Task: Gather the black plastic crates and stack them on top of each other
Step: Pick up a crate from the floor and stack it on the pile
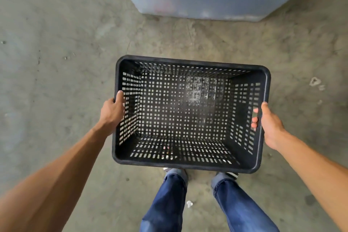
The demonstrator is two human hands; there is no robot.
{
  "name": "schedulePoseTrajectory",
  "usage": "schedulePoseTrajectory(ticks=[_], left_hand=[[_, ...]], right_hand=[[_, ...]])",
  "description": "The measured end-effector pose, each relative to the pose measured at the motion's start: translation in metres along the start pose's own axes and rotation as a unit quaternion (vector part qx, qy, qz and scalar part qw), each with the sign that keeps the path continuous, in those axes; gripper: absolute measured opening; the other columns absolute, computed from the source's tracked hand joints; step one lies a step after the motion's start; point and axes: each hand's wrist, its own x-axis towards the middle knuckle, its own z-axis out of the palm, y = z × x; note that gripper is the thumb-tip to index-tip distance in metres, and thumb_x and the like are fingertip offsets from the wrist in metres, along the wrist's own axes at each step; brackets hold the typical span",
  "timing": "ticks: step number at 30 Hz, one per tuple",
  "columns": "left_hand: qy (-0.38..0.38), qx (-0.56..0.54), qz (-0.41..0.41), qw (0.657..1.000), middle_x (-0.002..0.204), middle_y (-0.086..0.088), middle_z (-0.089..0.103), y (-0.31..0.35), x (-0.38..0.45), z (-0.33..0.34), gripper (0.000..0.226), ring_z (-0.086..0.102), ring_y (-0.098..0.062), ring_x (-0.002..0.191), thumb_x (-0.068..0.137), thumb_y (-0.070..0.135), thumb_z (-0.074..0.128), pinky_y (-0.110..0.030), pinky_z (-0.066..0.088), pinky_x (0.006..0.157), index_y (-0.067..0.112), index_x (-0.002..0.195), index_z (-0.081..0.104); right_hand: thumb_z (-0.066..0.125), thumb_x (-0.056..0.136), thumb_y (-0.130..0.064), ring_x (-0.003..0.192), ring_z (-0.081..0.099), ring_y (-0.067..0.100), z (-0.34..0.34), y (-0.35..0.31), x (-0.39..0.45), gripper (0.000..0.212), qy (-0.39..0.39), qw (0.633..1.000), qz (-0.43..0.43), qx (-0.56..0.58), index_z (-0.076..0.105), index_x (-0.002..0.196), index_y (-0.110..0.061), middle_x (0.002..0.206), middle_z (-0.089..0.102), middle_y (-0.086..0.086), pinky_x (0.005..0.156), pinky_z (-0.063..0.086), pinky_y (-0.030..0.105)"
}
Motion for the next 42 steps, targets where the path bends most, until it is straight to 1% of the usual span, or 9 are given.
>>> schedulePoseTrajectory(ticks=[6,10,15,21,27,34,36,39,42], left_hand=[[-0.066,-0.039,0.005,0.997,0.040,0.012,0.048,0.056,-0.096,-0.028,0.054,0.047,-0.006,0.040,0.100,0.060,0.031,-0.027,0.041,0.052,0.019,0.069,0.047],[-0.068,-0.027,0.025,0.997,0.049,0.006,0.045,0.099,-0.167,-0.040,0.060,0.041,-0.012,0.044,0.098,0.064,0.030,-0.029,0.037,0.051,0.020,0.061,0.045],[-0.034,0.036,0.058,0.997,0.075,-0.024,0.055,0.154,-0.252,-0.051,0.092,0.060,-0.036,0.068,0.096,0.069,0.025,-0.044,0.053,0.076,-0.013,0.111,0.062],[-0.087,0.110,0.148,0.979,0.068,-0.007,0.052,0.234,-0.335,-0.042,0.083,0.049,-0.018,0.056,0.099,0.064,0.020,-0.029,0.039,0.050,-0.007,0.107,0.061],[-0.164,0.157,0.212,0.950,0.096,-0.021,0.067,0.311,-0.407,-0.001,0.091,0.064,-0.032,0.081,0.096,0.069,0.022,-0.038,0.052,0.072,-0.011,0.123,0.056],[-0.235,0.163,0.311,0.906,0.068,-0.018,0.056,0.426,-0.543,0.070,0.085,0.035,-0.017,0.037,0.100,0.061,0.020,-0.029,0.044,0.046,-0.013,0.129,0.051],[-0.261,0.174,0.339,0.887,0.062,-0.009,0.040,0.453,-0.593,0.090,0.071,0.029,-0.016,0.031,0.104,0.049,0.019,-0.018,0.029,0.038,-0.010,0.117,0.054],[-0.263,0.171,0.386,0.867,0.049,-0.005,0.028,0.485,-0.664,0.118,0.061,0.024,-0.016,0.035,0.105,0.047,0.016,-0.023,0.022,0.045,0.003,0.070,0.041],[-0.276,0.142,0.414,0.855,0.045,-0.001,0.026,0.516,-0.715,0.146,0.062,0.023,-0.015,0.037,0.105,0.052,0.015,-0.021,0.021,0.044,0.011,0.063,0.036]], right_hand=[[0.040,0.096,-0.062,0.053,0.044,0.016,-0.079,-0.033,-0.078,0.050,0.002,0.999,-0.006,0.038,0.065,0.096,-0.019,0.063,0.049,0.000,0.057,0.041,0.033],[0.038,0.097,-0.061,0.054,0.041,0.016,-0.138,-0.050,-0.134,0.051,0.018,0.999,-0.017,0.035,0.064,0.100,-0.017,0.065,0.046,0.001,0.054,0.038,0.032],[0.039,0.096,-0.062,0.052,0.042,0.017,-0.222,-0.056,-0.206,0.055,0.027,0.997,-0.046,0.060,0.064,0.105,-0.014,0.065,0.046,0.004,0.049,0.040,0.032],[0.034,0.100,-0.057,0.049,0.036,0.018,-0.320,-0.043,-0.306,0.055,0.070,0.989,-0.082,0.100,0.060,0.098,-0.008,0.060,0.039,0.004,0.047,0.036,0.031],[0.028,0.098,-0.064,0.036,0.027,0.014,-0.427,-0.019,-0.380,0.056,0.085,0.973,-0.069,0.205,0.045,0.076,-0.014,0.046,0.034,-0.002,0.043,0.023,0.027],[0.023,0.100,-0.061,0.027,0.020,0.012,-0.572,-0.008,-0.441,0.058,0.159,0.952,-0.097,0.244,0.037,0.068,-0.016,0.040,0.026,-0.001,0.032,0.018,0.018],[0.022,0.101,-0.059,0.025,0.019,0.012,-0.617,-0.008,-0.454,0.056,0.189,0.942,-0.111,0.255,0.037,0.069,-0.015,0.038,0.025,-0.001,0.032,0.017,0.015],[0.021,0.102,-0.055,0.024,0.019,0.012,-0.682,-0.008,-0.470,0.054,0.241,0.926,-0.132,0.259,0.039,0.071,-0.014,0.039,0.025,-0.001,0.032,0.018,0.014],[0.018,0.102,-0.054,0.027,0.016,0.012,-0.741,-0.013,-0.484,0.053,0.266,0.913,-0.159,0.264,0.038,0.072,-0.015,0.044,0.024,-0.001,0.034,0.017,0.015]])
